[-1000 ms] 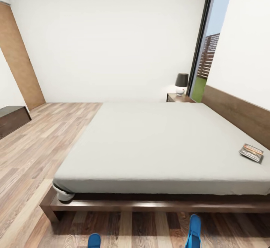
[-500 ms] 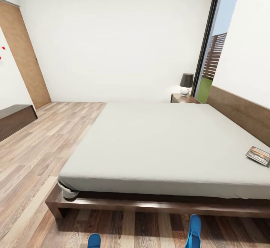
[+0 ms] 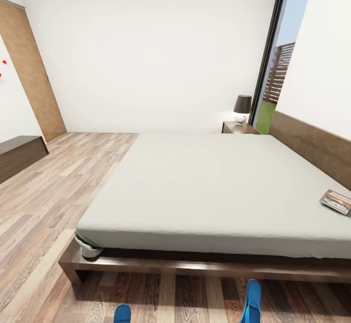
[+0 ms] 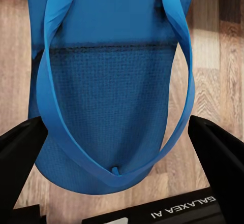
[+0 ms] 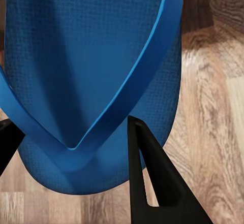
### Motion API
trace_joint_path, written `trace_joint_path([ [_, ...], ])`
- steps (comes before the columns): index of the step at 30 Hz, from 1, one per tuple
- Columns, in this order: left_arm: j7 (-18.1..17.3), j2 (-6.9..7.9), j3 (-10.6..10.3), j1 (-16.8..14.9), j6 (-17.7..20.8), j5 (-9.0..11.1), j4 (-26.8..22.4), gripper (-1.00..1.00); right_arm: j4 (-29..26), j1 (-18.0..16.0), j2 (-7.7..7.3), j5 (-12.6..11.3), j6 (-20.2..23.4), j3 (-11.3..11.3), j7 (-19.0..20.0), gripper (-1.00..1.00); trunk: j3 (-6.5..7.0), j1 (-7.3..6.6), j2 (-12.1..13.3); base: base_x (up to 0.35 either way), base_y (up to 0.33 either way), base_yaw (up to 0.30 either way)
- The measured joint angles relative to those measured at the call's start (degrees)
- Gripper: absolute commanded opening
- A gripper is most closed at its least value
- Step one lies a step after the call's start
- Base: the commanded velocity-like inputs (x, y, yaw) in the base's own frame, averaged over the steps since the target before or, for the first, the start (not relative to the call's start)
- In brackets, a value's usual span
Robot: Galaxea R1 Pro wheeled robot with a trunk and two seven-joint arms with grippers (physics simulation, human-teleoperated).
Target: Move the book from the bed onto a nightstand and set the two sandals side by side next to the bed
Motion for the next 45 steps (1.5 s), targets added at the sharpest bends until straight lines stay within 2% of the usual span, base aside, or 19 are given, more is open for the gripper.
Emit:
trace_joint_path([
  [15, 0.02, 0.12, 0.28, -0.03, 0.19, 0.05, -0.09, -1.00, -0.06, 0.00, -0.07, -0.03, 0.11, -0.06, -0.10, -1.00, -2.69, 3.30, -6.02, 0.000, 0.000, 0.000],
  [19, -0.15, 1.39, 0.50, -0.26, 1.15, 0.05, -0.18, -1.00, -0.07, 0.00, -0.09, -0.04, 0.47, -0.05, 0.02, -1.00, -3.41, 4.17, -7.62, 0.000, 0.000, 0.000],
  [22, -0.18, 2.16, 0.59, -0.72, 4.65, 0.03, -1.05, -1.00, -0.08, 0.00, -0.15, -0.09, 0.75, -0.06, 0.11, -1.00, -3.95, 4.83, -8.82, 0.000, 0.000, 0.000],
  [28, -0.27, 4.24, 0.39, -1.06, 18.93, -0.14, -16.04, -1.00, -0.08, 0.00, -0.41, -0.16, 0.92, -0.33, 0.18, -1.00, -5.02, 6.15, -11.23, 0.000, 0.000, 0.000],
  [31, -0.25, 4.68, 0.27, -1.07, 23.50, -0.20, -21.81, -1.00, -0.08, 0.00, -0.55, -0.15, 0.93, -0.38, 0.19, -1.00, -5.56, 6.81, -12.43, 0.000, 0.000, 0.000],
  [35, -0.16, 5.15, 0.24, -1.09, 25.76, -0.49, -24.93, -1.00, -0.08, 0.00, -0.64, -0.15, 0.97, -0.42, 0.19, -1.00, -6.28, 7.69, -14.04, 0.000, 0.000, 0.000],
  [39, -0.17, 7.90, 0.21, -1.10, 27.78, -0.62, -25.39, -1.00, -0.08, 0.01, -0.68, -0.23, 1.01, -0.52, 0.17, -1.00, -7.00, 8.57, -15.64, 0.000, 0.000, 0.000],
  [45, 0.19, 11.19, 0.12, -1.09, 28.31, -0.61, -25.30, -1.00, -0.08, 0.00, -0.69, -0.25, 1.09, -0.60, 0.03, -1.00, -8.08, 9.89, -18.05, 0.000, 0.000, 0.000],
])
